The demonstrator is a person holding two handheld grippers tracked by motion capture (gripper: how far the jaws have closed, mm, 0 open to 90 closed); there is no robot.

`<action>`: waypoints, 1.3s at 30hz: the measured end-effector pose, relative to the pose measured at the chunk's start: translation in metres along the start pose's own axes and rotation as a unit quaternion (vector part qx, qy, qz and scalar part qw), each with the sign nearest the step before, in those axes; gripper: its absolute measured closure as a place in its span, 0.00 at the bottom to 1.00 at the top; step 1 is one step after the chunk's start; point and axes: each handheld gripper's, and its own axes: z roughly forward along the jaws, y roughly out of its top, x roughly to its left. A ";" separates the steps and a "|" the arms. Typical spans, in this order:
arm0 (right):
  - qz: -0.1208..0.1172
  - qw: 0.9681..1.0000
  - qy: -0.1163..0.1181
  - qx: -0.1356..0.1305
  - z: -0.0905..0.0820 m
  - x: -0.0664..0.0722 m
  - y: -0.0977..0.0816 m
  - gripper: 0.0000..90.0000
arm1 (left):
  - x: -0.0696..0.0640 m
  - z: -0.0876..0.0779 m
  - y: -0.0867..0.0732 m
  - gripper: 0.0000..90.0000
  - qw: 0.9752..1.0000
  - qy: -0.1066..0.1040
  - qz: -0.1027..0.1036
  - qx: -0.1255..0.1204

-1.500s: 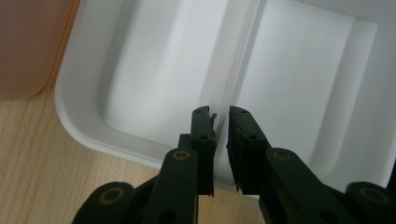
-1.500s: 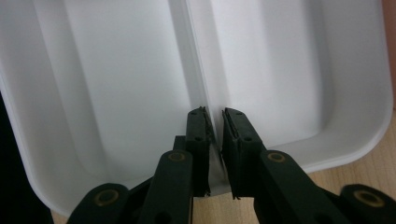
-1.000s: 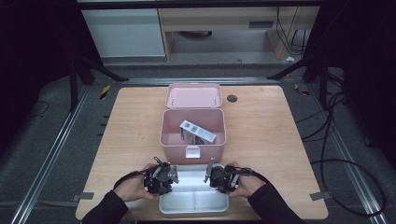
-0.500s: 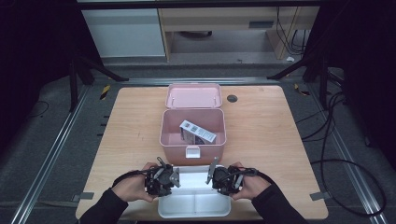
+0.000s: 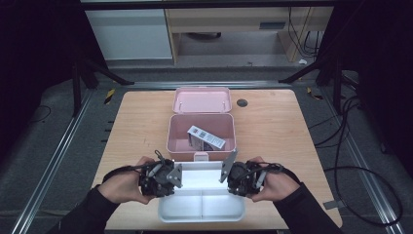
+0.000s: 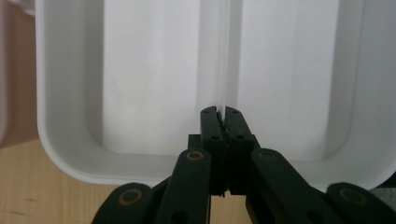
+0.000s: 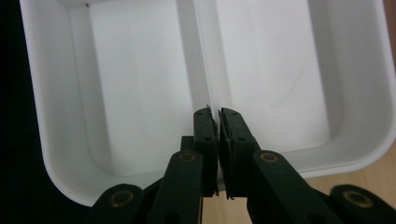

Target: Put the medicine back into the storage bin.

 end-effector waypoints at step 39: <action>-0.003 0.998 -0.054 -0.040 -0.029 -0.167 0.036 0.95 | 0.177 -0.038 0.010 0.97 0.999 0.028 -0.019 -0.004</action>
